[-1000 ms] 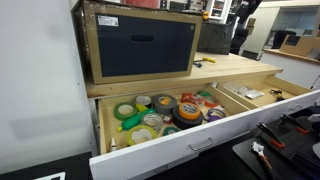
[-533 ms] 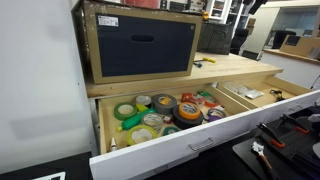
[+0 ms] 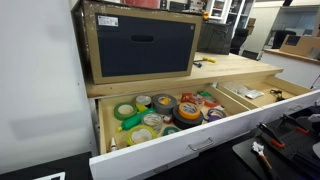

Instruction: Open the top left drawer

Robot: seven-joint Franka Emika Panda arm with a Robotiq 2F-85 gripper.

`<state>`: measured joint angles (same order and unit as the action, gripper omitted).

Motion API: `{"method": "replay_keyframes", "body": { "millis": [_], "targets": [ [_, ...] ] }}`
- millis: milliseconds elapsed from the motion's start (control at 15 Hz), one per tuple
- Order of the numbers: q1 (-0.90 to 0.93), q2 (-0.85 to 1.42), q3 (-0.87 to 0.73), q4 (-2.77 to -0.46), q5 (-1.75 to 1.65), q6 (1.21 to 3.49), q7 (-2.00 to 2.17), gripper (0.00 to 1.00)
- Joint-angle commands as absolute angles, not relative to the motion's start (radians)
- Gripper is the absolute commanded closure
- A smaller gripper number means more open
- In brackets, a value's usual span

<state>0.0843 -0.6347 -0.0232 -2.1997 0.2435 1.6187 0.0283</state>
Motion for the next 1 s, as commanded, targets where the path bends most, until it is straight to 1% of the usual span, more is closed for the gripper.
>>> {"method": "replay_keyframes", "body": {
  "millis": [0, 600, 733, 933],
  "targets": [
    [0.065, -0.582, -0.043, -2.141, 0.272, 1.497, 0.006, 0.00],
    [0.038, -0.530, -0.005, -2.056, 0.110, 1.212, 0.007, 0.00],
    [0.040, -0.533, 0.005, -2.057, 0.074, 1.198, 0.006, 0.00],
    [0.041, -0.554, 0.004, -2.090, 0.088, 1.238, 0.015, 0.00]
  ]
}}
